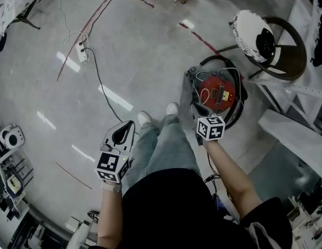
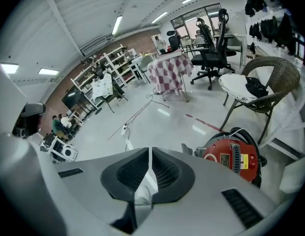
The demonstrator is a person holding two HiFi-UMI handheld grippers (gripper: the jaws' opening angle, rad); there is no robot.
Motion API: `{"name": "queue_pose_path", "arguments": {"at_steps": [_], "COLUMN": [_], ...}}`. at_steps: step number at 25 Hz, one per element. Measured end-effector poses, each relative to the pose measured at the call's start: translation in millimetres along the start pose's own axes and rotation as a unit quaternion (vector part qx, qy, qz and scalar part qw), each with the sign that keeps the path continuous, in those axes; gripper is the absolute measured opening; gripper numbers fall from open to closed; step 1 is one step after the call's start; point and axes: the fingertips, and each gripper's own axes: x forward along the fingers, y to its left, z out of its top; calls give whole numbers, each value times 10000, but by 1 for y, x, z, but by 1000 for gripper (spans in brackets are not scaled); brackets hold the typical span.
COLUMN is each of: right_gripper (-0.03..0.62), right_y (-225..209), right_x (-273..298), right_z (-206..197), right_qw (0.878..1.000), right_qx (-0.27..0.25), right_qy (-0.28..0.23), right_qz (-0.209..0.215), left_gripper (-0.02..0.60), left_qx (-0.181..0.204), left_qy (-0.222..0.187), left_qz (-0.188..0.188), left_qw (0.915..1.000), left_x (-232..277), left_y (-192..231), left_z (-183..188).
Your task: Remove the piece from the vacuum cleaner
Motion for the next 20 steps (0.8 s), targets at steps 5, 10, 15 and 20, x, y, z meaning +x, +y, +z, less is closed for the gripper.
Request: {"name": "queue_pose_path", "arguments": {"at_steps": [5,10,15,20], "right_gripper": [31,32,52,72], "right_y": [-31,-57,-83,-104], "right_x": [25,45,81,107], "right_z": [-32,-64,-81,-102], "right_qw": [9990,9968,9948,9919], "right_qx": [216,335,419,454], "right_qy": [228,409,431,586], "right_qz": [-310,-606,-826,-1029], "left_gripper": [18,18,18,18], "left_qx": [-142,-381,-201,-354], "left_qy": [262,555,695,838], "left_qz": [-170,-280,-465,-548], "left_qw": [9994,9973,9963,9943], "left_x": [15,28,51,73], "left_y": [2,-1,1,6], "left_z": [-37,-80,-119,-152]}}
